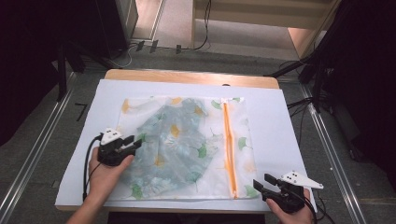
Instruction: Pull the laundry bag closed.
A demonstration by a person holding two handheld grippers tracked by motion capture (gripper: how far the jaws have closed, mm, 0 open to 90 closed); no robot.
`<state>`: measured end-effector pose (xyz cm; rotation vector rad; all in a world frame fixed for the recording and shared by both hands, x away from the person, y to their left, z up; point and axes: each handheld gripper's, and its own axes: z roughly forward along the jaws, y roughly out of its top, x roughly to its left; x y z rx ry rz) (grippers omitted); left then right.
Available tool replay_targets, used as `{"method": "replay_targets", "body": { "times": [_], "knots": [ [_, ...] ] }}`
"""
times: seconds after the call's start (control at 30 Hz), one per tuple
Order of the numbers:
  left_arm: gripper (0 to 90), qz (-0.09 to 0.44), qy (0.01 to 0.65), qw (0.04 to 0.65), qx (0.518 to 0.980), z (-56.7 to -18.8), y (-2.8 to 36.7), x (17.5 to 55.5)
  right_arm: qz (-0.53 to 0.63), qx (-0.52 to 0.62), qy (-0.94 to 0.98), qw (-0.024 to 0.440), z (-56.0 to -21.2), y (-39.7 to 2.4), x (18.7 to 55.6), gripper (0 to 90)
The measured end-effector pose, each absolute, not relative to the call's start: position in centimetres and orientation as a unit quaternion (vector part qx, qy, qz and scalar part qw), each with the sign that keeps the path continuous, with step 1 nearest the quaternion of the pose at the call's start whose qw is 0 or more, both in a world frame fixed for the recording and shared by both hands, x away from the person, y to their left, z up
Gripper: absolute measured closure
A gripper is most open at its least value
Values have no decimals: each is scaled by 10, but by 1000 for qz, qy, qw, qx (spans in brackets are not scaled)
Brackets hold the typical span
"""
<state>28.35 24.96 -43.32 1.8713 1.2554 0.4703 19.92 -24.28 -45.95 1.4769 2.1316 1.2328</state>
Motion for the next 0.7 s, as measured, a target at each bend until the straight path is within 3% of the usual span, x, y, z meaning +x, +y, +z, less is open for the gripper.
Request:
{"method": "replay_targets", "body": {
  "times": [0.13,0.2,0.37,0.57,0.63,0.7],
  "knots": [
    [772,140,476,418,761,-439,223,280,432,498,740,131,-458,-240,200,562],
    [842,110,445,416,785,-443,196,274,438,485,748,112,-458,-234,200,677],
    [894,66,404,426,807,-447,150,261,427,454,777,86,-462,-215,198,900],
    [900,41,366,419,830,-456,117,250,418,436,794,67,-467,-203,198,900],
    [900,37,357,415,836,-462,105,248,432,425,793,56,-467,-200,196,801],
    [900,37,348,406,844,-467,96,245,441,420,791,53,-466,-198,195,756]
  ]
}}
